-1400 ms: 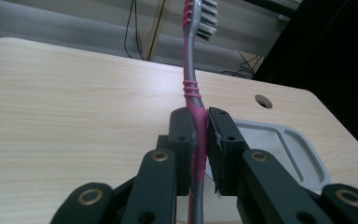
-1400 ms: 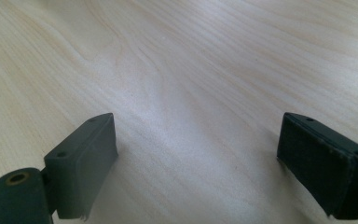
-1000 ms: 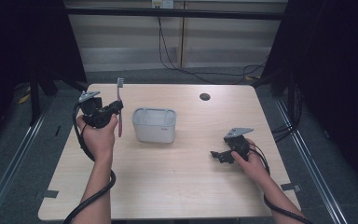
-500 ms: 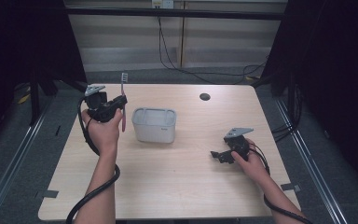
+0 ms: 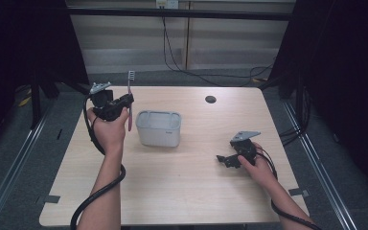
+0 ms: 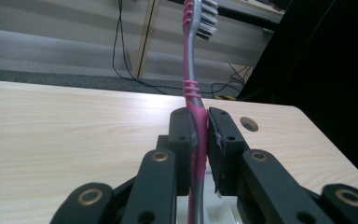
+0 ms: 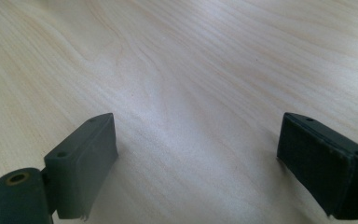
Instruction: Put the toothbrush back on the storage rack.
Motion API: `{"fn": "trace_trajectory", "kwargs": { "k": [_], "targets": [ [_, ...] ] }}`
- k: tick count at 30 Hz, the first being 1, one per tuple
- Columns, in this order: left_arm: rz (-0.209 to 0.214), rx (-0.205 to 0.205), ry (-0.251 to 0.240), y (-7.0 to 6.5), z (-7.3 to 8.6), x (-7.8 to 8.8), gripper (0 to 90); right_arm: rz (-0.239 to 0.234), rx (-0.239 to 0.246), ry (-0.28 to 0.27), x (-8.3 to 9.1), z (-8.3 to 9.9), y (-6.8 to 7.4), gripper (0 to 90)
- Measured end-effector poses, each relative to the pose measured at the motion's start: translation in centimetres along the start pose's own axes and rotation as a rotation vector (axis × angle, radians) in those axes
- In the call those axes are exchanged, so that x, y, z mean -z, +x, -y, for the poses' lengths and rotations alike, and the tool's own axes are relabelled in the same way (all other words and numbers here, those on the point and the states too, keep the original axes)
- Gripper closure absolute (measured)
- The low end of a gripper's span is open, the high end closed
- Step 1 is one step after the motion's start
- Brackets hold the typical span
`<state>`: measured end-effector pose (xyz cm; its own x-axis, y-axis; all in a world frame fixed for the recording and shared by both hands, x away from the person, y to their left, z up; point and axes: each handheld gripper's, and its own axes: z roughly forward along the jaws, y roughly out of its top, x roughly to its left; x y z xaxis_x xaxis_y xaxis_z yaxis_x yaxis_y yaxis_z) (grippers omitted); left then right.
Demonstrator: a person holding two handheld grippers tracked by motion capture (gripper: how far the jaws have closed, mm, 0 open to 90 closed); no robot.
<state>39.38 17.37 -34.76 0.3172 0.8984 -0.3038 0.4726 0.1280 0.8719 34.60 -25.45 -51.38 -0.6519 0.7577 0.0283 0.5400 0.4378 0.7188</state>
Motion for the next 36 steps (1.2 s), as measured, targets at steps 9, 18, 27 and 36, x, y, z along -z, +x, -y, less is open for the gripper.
{"fn": "trace_trajectory", "kwargs": {
  "k": [9, 18, 27, 36],
  "targets": [
    [0.018, -0.001, -0.008, -0.6, -0.5, -0.8, 80.5, -0.001, 0.0, 0.0, 0.0, 0.0, 0.0, 11.2],
    [0.024, -0.006, -0.014, -1.1, -0.9, -1.6, 80.5, 0.0, -0.003, -0.001, 0.0, 0.0, 0.0, 11.2],
    [0.027, -0.018, -0.005, -1.2, -0.8, -2.7, 80.5, -0.001, 0.001, -0.001, 0.0, 0.0, 0.0, 11.2],
    [0.024, -0.027, -0.007, -1.5, -0.6, -3.8, 80.5, -0.002, -0.001, 0.001, 0.0, 0.0, 0.0, 11.2]
  ]
}}
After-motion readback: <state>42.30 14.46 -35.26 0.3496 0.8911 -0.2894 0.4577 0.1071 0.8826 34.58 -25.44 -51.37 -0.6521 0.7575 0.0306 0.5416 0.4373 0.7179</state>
